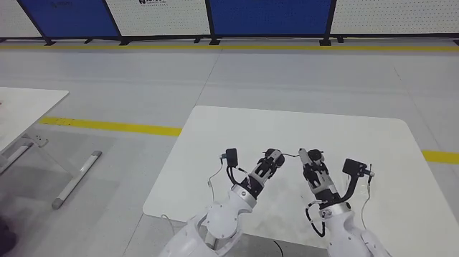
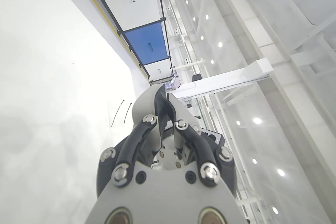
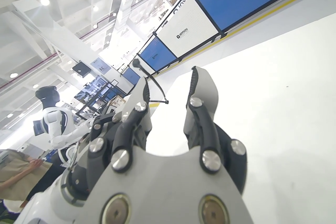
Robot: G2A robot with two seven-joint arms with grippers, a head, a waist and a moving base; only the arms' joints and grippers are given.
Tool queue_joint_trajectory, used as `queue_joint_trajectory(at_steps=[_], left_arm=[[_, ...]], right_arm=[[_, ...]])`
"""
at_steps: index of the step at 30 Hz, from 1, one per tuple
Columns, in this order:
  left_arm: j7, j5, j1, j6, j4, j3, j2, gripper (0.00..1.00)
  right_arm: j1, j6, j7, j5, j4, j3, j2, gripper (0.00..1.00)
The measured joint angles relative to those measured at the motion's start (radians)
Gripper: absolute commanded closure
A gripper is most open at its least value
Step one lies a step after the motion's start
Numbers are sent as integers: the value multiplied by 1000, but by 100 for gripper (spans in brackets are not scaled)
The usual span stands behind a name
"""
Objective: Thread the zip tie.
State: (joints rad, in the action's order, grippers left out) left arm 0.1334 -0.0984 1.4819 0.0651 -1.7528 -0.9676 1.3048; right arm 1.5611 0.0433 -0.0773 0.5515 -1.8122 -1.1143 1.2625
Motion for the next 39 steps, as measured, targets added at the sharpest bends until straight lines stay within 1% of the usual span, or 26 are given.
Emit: queue_joint_trajectory(at_steps=[2, 3, 4, 15, 25, 29, 33, 39], left_arm=[[1, 2, 0, 0, -1, 0, 1, 100], [1, 3, 0, 0, -1, -1, 1, 100], [0, 4, 1, 0, -1, -2, 1, 100], [-9, 8, 10, 9, -6, -5, 4, 100], [-38, -7, 10, 17, -15, -1, 7, 100], [-39, 0, 11, 17, -15, -3, 7, 100], [-37, -2, 13, 16, -10, -8, 8, 100], [-27, 18, 16, 3, -7, -11, 9, 100]], right_arm=[[4, 1, -3, 6, -3, -3, 1, 81], [6, 1, -5, 7, -4, -4, 1, 92], [8, 2, -5, 9, -5, -5, 1, 100], [9, 7, 9, 23, 1, -10, 6, 100], [-4, 45, 46, -21, 21, -12, 11, 100], [-12, 62, 60, -38, 32, -14, 13, 100], [-13, 56, 55, -37, 36, -17, 15, 100], [-13, 45, 51, -19, 36, -17, 17, 100]])
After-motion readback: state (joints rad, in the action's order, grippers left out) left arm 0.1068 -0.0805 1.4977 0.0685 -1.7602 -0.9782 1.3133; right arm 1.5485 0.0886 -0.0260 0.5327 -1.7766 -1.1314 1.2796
